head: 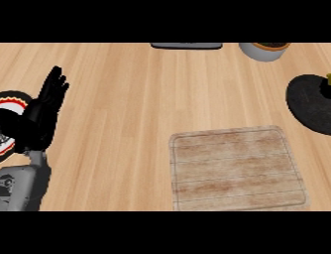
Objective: Pick the lemon from the cutting board and place it in the pan
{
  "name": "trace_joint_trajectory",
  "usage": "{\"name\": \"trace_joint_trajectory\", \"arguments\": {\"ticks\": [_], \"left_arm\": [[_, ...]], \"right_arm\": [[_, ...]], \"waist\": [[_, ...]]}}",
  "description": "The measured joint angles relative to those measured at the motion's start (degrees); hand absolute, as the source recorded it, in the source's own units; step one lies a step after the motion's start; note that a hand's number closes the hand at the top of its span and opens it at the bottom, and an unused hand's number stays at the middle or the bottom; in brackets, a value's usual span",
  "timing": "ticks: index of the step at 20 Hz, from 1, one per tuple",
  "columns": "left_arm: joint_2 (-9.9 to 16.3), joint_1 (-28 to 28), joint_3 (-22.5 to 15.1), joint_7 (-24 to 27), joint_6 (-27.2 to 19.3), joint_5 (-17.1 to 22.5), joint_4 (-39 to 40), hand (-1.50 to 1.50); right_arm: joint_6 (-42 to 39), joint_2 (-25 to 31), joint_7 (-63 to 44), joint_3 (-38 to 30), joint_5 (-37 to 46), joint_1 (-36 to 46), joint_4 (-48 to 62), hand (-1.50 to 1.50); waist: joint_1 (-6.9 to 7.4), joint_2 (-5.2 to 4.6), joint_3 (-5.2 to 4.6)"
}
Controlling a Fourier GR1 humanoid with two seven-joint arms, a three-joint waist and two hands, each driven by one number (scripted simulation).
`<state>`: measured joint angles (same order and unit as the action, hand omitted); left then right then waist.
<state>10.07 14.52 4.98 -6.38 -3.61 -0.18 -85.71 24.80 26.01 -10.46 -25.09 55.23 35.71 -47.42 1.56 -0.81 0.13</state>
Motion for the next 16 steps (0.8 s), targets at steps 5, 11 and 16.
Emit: {"name": "trace_joint_trajectory", "arguments": {"ticks": [5, 11, 16], "left_arm": [[-0.6, 0.0, -0.6, 1.4, 0.6, 0.0, 0.6, 0.0], [-0.9, 0.9, -1.0, 1.3, 0.6, -0.2, 0.6, 0.0], [-1.2, 1.2, -1.2, 1.3, 0.5, -0.2, 0.8, 0.0]], "right_arm": [[5.7, 4.8, 8.2, -4.2, -2.0, 2.1, 13.7, 1.5], [8.2, 7.0, 15.6, -8.9, -6.2, 4.0, 23.5, -1.5], [-0.7, 7.8, 18.7, -12.6, -11.3, 5.1, 29.7, -1.5]], "waist": [[0.91, -0.41, 0.12], [1.91, -0.86, 0.31], [2.12, -1.03, 0.41]]}}
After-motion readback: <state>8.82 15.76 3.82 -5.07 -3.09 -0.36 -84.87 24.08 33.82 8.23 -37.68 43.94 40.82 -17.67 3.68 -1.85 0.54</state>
